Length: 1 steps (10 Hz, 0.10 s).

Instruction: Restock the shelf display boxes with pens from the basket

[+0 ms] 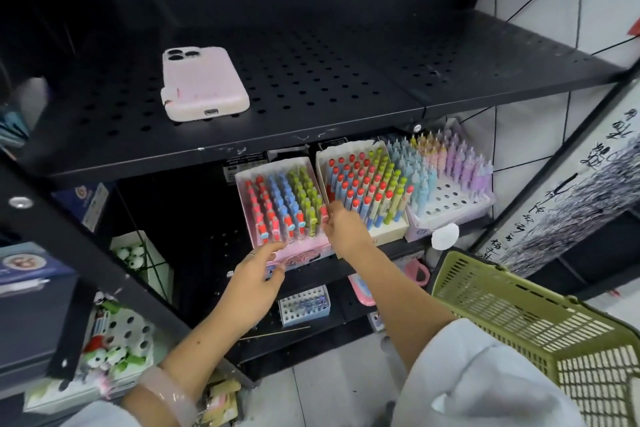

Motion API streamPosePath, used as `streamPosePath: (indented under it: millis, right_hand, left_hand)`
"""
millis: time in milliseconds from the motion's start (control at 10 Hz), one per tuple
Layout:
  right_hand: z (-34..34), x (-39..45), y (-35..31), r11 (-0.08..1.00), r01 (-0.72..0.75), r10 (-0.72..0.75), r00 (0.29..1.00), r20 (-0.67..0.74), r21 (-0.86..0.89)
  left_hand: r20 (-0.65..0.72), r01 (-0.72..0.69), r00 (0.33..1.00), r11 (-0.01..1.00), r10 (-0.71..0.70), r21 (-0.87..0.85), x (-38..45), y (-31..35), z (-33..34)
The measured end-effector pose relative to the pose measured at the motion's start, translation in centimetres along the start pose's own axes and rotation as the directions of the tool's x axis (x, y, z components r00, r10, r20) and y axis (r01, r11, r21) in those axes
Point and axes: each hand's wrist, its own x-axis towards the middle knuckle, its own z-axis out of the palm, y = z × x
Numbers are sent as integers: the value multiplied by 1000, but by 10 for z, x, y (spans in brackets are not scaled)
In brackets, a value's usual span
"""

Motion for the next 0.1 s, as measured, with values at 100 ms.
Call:
streamPosePath:
  millis: [100]
  right_hand:
    - [-24, -23, -2, 986, 45, -38, 998, -46, 158]
  left_hand:
    - [2, -33, 999, 999, 33, -38, -10, 17, -16]
